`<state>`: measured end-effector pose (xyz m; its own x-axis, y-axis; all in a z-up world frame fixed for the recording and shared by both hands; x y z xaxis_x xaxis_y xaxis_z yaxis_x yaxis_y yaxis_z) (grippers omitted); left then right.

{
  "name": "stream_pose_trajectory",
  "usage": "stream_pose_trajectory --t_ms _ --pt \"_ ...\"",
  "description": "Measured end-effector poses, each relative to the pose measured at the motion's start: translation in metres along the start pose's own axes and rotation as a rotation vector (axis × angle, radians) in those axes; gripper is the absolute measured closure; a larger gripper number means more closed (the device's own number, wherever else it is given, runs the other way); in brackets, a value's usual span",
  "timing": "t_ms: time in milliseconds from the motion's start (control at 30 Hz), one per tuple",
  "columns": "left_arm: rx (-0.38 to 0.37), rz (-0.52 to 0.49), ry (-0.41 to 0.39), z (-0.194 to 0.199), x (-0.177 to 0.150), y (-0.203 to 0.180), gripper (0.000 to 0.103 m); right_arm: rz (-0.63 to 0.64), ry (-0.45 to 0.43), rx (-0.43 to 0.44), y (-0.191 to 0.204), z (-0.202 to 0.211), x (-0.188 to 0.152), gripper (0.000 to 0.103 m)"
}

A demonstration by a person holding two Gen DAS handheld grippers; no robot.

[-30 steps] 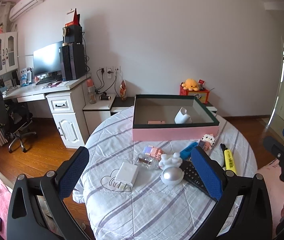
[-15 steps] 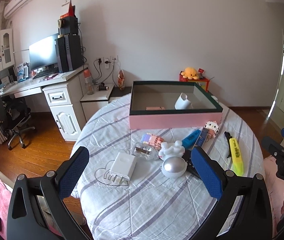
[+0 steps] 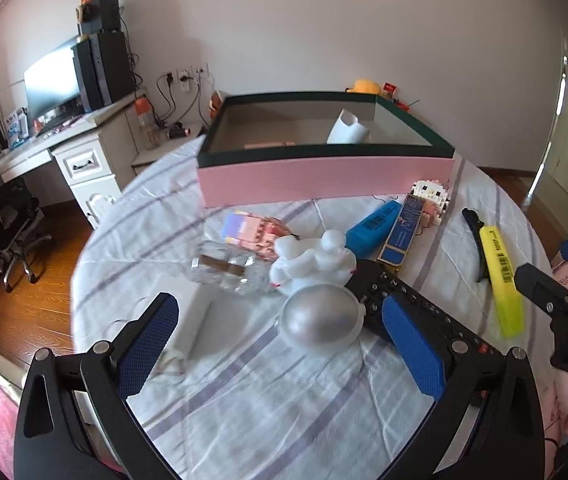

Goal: Organize rigid objects
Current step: 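Pull both tools back and reach toward the silver ball and highlighter, then grasp the silver ball with the left tool while the right tool grasps the black cable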

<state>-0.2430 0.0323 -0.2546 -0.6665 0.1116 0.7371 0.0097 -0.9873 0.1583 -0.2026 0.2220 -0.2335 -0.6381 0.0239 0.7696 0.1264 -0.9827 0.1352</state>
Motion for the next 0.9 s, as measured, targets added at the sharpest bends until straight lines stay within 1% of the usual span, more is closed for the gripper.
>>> stream_pose_trajectory --t_ms 33,67,100,167,200,333,533,600,667,700,733,767,800,867,900 --pt "-0.006 0.003 0.006 -0.005 0.001 -0.002 0.005 -0.002 0.007 0.003 -0.002 -0.003 -0.001 0.000" --pt "-0.015 0.003 0.017 -0.011 0.001 -0.005 0.014 -0.005 0.014 0.008 -0.003 -0.007 -0.002 0.000" --pt "-0.027 0.001 0.032 -0.017 0.001 -0.007 0.020 -0.008 0.020 0.012 -0.005 -0.011 -0.003 0.000" --pt "-0.059 0.001 0.053 -0.025 0.000 -0.013 0.042 -0.011 0.028 0.011 -0.006 -0.016 -0.003 0.000" --pt "-0.069 -0.007 0.065 -0.028 -0.001 -0.016 0.050 -0.015 0.034 0.010 -0.008 -0.019 -0.004 0.000" --pt "-0.063 -0.038 0.050 -0.027 -0.003 -0.019 0.050 -0.024 0.054 0.012 -0.009 -0.032 -0.003 0.000" --pt "-0.062 -0.046 0.052 -0.017 -0.005 -0.008 0.050 -0.026 0.071 0.020 -0.005 -0.045 -0.003 0.000" --pt "-0.051 -0.049 0.044 -0.014 -0.005 -0.003 0.050 -0.019 0.078 0.003 -0.004 -0.048 -0.005 0.004" --pt "-0.037 -0.053 0.036 -0.011 -0.004 0.002 0.050 -0.018 0.089 0.013 -0.003 -0.050 -0.005 0.019" --pt "-0.034 -0.054 0.035 -0.010 -0.004 0.003 0.050 -0.017 0.096 0.020 -0.002 -0.052 -0.007 0.025" --pt "-0.031 -0.055 0.031 -0.009 -0.004 0.004 0.050 -0.016 0.105 0.025 -0.001 -0.053 -0.008 0.036" --pt "-0.029 -0.054 0.029 -0.007 -0.003 0.005 0.050 -0.012 0.112 0.025 0.000 -0.054 -0.009 0.043" --pt "-0.025 -0.055 0.027 -0.006 -0.003 0.006 0.050 -0.010 0.115 0.024 0.000 -0.054 -0.010 0.047" --pt "-0.019 -0.054 0.026 -0.006 -0.004 0.007 0.050 -0.008 0.118 0.044 0.002 -0.052 -0.011 0.066" --pt "-0.013 -0.053 0.025 -0.005 -0.004 0.008 0.050 -0.007 0.121 0.050 0.002 -0.052 -0.011 0.066"
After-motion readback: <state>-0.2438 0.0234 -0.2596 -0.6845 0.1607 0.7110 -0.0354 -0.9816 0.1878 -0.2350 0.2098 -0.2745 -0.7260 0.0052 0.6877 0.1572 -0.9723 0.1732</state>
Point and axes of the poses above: each gripper's, at about its wrist camera, not at the fingertips, and z roughly against the way its jaws point, y to its left, x to its top, the point moved 7 cm from there along -z, roughly the way its jaws point, and after that the axes turned 11 degrees about x, right-handed, at the moved point
